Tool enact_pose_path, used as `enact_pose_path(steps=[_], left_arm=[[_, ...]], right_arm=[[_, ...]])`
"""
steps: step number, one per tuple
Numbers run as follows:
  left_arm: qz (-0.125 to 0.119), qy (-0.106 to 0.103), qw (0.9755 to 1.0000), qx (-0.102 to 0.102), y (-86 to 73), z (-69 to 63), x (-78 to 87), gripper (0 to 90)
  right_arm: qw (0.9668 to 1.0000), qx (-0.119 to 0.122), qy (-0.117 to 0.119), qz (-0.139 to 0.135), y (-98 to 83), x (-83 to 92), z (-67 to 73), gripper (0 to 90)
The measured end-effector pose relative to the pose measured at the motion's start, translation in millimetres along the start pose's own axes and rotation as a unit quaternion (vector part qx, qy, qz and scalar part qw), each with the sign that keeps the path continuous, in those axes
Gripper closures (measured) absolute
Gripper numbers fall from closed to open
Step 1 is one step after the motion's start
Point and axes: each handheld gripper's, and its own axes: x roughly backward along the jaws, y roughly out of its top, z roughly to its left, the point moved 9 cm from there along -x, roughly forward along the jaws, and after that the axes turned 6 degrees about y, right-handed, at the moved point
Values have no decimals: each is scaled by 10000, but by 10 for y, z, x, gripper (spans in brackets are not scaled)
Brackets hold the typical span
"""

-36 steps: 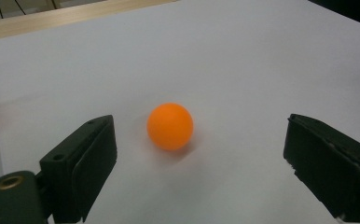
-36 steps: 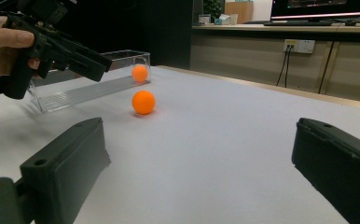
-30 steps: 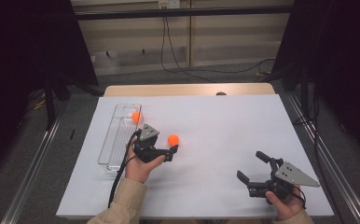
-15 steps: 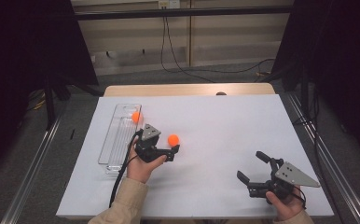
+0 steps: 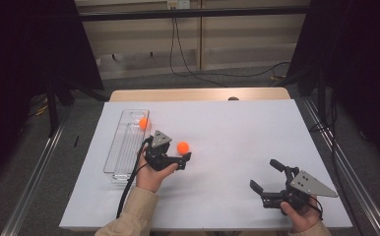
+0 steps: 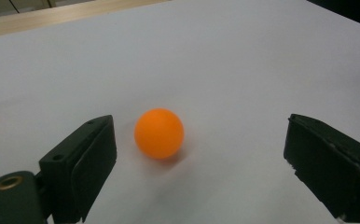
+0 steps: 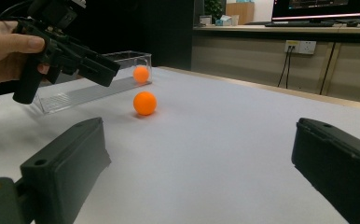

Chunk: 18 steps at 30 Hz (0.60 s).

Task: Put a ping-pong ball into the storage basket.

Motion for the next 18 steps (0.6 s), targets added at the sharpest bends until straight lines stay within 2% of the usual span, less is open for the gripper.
enact_pose_path(steps=[18], left_arm=[[19, 23, 10000, 14, -5, -11, -66, 93]], right_arm=[[10000, 5, 3, 9, -2, -2, 2, 24]])
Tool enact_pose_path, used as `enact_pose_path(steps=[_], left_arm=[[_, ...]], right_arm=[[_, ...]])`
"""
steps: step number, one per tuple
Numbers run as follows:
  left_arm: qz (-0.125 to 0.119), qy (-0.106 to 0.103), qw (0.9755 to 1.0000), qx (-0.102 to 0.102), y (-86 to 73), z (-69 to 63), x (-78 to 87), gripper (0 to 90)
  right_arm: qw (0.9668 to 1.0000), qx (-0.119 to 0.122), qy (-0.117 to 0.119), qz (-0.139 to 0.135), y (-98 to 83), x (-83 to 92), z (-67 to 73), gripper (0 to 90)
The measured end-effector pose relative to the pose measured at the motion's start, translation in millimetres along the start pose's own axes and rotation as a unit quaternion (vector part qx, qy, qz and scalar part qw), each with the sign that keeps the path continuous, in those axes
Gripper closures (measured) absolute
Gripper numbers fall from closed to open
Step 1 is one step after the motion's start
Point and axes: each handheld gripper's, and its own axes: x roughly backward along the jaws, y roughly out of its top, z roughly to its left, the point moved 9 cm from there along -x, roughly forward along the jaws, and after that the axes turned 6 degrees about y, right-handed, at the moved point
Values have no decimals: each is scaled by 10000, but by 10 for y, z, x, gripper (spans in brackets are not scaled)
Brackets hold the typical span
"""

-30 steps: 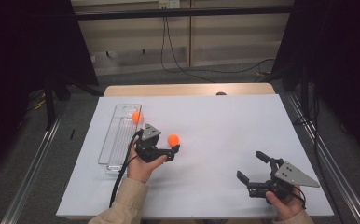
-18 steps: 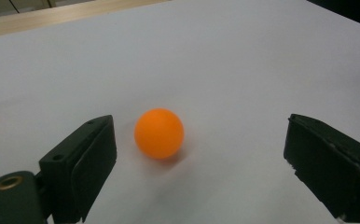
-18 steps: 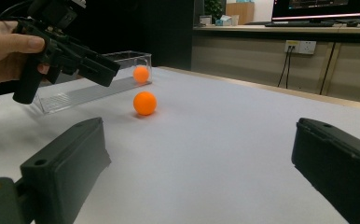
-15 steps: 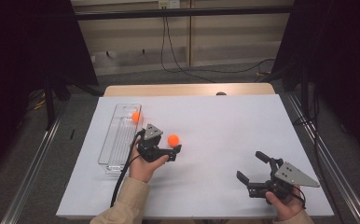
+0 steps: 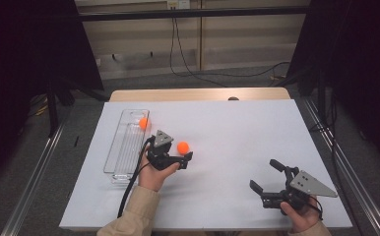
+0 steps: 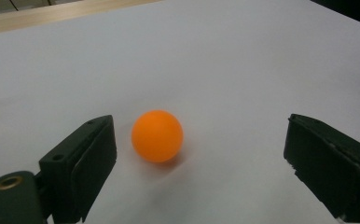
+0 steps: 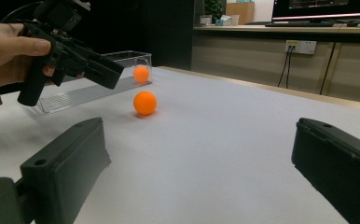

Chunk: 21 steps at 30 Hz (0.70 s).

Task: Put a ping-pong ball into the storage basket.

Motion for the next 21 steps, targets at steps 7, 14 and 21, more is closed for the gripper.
enact_pose_path(steps=[7, 14, 21], left_arm=[[4, 32, 10000, -1, 5, 10, -10, 93], [26, 62, 10000, -9, -8, 7, -50, 93], [23, 82, 10000, 38, -12, 12, -79, 93]], right_arm=[[10000, 5, 9, -3, 0, -1, 0, 24], [10000, -3, 21, -10, 0, -1, 3, 24], [10000, -9, 17, -12, 3, 0, 7, 25]])
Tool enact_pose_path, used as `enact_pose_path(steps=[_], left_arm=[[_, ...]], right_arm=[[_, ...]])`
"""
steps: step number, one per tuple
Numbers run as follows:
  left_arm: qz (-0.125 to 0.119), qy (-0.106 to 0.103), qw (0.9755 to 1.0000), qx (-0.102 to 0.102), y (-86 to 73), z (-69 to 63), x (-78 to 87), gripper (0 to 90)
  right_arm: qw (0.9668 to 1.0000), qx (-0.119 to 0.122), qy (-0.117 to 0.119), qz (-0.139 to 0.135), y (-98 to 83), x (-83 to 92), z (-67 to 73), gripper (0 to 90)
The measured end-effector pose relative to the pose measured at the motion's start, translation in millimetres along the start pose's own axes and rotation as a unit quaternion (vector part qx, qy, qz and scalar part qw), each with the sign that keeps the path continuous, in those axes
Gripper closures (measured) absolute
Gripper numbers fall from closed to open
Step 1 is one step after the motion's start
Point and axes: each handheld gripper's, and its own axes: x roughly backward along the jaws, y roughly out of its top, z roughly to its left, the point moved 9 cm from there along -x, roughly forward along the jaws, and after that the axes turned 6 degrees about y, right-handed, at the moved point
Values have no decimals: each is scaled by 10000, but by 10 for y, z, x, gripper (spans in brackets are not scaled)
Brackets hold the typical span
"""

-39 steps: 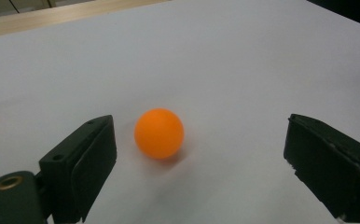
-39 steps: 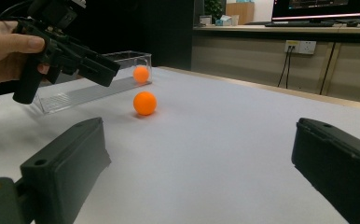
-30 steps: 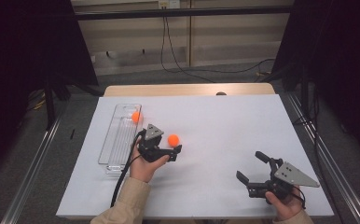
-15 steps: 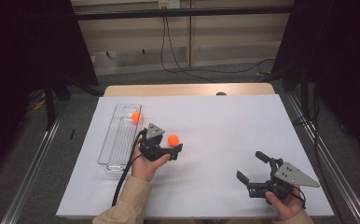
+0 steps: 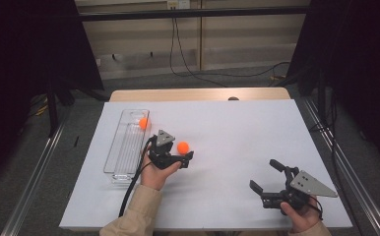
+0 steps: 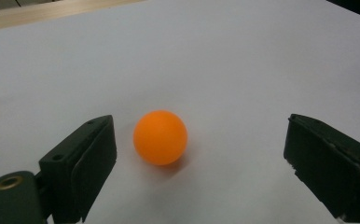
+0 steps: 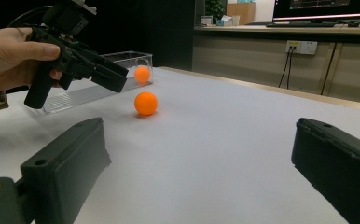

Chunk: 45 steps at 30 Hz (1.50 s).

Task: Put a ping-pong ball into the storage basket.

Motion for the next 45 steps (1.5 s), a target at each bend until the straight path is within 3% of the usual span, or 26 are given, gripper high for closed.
enact_pose_path(steps=[45], left_arm=[[73, 171, 9998, 62, -9, 22, -202, 95]], right_arm=[[10000, 14, 16, -10, 2, -2, 5, 25]])
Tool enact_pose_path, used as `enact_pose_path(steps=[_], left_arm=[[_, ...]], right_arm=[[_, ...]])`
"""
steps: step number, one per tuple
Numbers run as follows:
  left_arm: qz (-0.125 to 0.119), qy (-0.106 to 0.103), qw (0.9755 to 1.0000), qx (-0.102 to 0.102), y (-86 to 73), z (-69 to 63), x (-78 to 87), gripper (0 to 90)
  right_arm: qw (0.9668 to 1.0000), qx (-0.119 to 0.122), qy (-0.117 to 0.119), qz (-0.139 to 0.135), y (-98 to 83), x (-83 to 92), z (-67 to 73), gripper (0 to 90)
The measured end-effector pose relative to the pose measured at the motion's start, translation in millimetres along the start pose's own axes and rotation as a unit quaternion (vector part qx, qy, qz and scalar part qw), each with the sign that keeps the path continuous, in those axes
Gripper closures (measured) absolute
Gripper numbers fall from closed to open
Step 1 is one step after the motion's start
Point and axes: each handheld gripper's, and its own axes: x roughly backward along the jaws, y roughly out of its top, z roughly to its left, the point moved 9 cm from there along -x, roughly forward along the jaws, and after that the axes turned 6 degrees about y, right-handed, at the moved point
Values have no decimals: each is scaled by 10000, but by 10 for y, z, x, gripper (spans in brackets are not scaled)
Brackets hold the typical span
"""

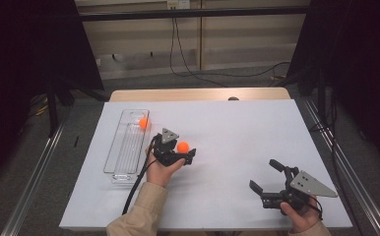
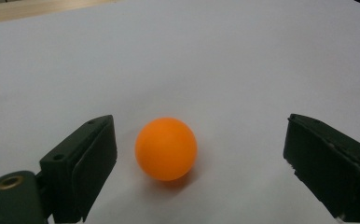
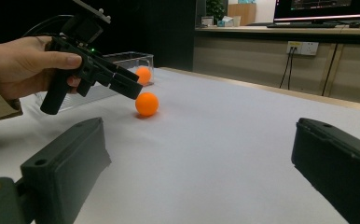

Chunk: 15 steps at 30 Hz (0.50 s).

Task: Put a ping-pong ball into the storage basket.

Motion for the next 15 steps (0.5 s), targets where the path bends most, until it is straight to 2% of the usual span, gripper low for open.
enact_pose_path(steps=[15], left_arm=[[-17, 41, 10000, 66, -1, 22, -48, 98]], right_arm=[[10000, 10, 13, 1, -1, -3, 3, 25]])
